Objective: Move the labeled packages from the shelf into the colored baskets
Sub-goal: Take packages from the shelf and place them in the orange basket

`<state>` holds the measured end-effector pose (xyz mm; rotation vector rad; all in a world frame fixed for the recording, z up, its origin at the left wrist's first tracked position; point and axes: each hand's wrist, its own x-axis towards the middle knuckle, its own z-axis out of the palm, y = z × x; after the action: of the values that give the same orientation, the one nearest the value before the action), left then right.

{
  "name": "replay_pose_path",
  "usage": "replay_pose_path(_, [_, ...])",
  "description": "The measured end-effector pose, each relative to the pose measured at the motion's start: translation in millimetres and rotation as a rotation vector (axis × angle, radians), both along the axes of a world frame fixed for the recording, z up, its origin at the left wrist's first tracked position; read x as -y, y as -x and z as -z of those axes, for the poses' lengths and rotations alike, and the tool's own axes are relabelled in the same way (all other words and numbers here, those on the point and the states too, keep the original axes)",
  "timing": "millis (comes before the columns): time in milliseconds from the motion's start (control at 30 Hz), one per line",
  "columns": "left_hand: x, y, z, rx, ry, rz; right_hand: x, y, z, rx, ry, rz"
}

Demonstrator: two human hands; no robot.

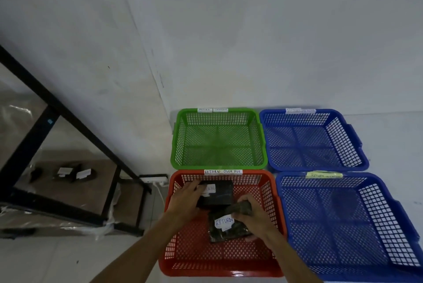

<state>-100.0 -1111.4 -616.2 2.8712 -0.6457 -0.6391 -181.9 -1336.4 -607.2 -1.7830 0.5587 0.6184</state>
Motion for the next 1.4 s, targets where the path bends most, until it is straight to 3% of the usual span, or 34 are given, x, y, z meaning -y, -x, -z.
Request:
replay_pose_path(333, [-8, 8, 7, 0.099, 0.010, -0.035, -19, 11, 27, -0.188, -0.279, 0.227])
replay_pose_path(533, [-26, 7, 3, 0.294, 0.017, 0.076, -36, 1, 30, -0.036, 0.242, -0.172])
replay_pose_path(633, [-40, 9, -2, 0.414, 0.069, 0.053, -47, -1, 33, -0.006, 0.386, -0.212])
replay_pose_path(933, [-50, 25, -11, 0.080, 0.249, -0.313, -53, -11, 45, 0.051, 0.317, -0.182])
replay_pose_path(1200, [-49, 22, -1, 0.088, 0.373, -0.349, -50, -11, 40, 0.142, 0.318, -0.186])
replay_pose_path(1400, [-49, 22, -1, 0.082, 0.308, -0.331, -45, -13, 39, 0.117, 0.276, -0.220])
